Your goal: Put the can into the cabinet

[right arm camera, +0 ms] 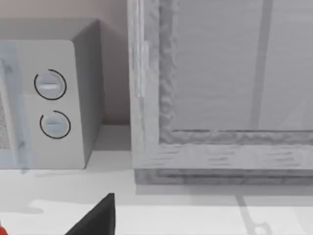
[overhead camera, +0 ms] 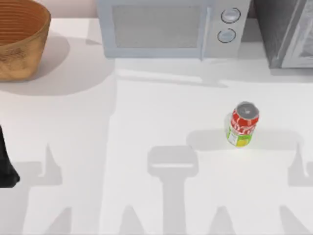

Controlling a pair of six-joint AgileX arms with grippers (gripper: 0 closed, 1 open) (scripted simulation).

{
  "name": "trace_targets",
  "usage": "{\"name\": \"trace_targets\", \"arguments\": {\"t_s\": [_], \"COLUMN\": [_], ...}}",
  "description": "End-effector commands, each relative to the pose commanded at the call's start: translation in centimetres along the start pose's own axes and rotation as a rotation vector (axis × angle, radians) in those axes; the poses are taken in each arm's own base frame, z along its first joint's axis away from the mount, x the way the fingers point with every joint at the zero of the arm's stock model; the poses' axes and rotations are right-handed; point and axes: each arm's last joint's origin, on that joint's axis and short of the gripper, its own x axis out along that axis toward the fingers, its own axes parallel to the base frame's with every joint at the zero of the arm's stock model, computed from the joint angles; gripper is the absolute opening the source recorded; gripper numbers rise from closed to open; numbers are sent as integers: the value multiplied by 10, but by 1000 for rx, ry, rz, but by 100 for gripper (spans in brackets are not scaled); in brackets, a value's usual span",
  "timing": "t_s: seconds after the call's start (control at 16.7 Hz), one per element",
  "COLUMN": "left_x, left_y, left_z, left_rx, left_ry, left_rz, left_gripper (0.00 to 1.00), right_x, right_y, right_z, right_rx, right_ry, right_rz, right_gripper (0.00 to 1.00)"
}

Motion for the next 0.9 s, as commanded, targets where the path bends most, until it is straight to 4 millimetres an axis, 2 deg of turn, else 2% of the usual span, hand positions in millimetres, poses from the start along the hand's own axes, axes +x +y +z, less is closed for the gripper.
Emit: {"name": "trace_targets", "arguments": {"t_s": [0.24, 0.6, 0.9], "left_x": [0, 0, 0], "left_y": [0, 0, 0], "left_z": [0, 0, 0], "left_rx": [0, 0, 0], "left_ry": [0, 0, 0], "left_rz": [0, 0, 0], "left_gripper": [100, 100, 100], "right_x": [-1, -1, 23], "right_y": [-1, -2, 10], "right_z": [7, 55, 77], "right_rx": [-4, -15, 24], "right_ry": [-35, -242, -287], "right_rz": [-22, -111, -99], "right_gripper": [100, 100, 100]}}
